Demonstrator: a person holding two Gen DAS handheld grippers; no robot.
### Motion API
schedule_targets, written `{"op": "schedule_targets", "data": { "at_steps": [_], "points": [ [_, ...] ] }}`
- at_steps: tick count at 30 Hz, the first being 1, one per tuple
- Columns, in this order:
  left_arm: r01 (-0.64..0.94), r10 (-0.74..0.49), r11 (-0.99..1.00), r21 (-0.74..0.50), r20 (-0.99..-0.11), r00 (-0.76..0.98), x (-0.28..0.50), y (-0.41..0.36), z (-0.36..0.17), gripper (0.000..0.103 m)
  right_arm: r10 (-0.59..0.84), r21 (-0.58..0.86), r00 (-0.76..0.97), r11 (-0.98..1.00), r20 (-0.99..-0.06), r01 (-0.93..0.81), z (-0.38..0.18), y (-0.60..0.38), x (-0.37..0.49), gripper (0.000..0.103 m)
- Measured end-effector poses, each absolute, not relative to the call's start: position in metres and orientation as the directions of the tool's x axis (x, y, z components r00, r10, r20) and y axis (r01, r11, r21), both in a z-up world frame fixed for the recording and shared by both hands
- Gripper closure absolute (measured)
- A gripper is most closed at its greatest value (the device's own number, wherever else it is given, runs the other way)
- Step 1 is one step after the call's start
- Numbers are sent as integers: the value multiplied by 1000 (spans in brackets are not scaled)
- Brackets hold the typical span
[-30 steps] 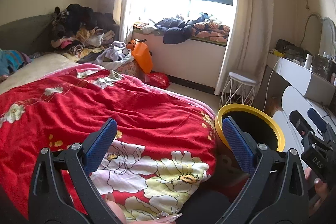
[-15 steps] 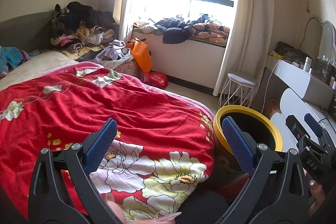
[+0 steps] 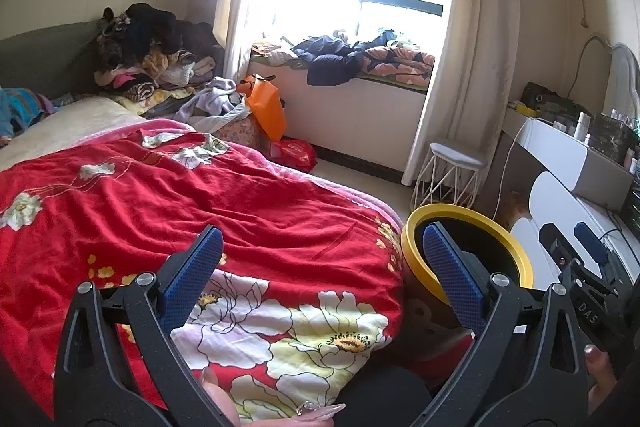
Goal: Collect trash
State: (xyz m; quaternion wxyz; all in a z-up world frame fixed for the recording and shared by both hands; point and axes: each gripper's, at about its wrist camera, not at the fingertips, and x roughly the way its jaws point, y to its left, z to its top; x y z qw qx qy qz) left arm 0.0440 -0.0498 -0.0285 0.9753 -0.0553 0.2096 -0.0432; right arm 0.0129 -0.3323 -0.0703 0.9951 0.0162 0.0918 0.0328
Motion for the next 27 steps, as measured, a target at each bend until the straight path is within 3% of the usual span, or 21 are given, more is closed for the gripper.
{"op": "schedule_targets", "data": {
  "at_steps": [27],
  "points": [
    [80,-128,988,-131,-410,903,45,-54,-27,11,65,44,983,997,-173,-59,-68,-332,12,7]
  ]
}}
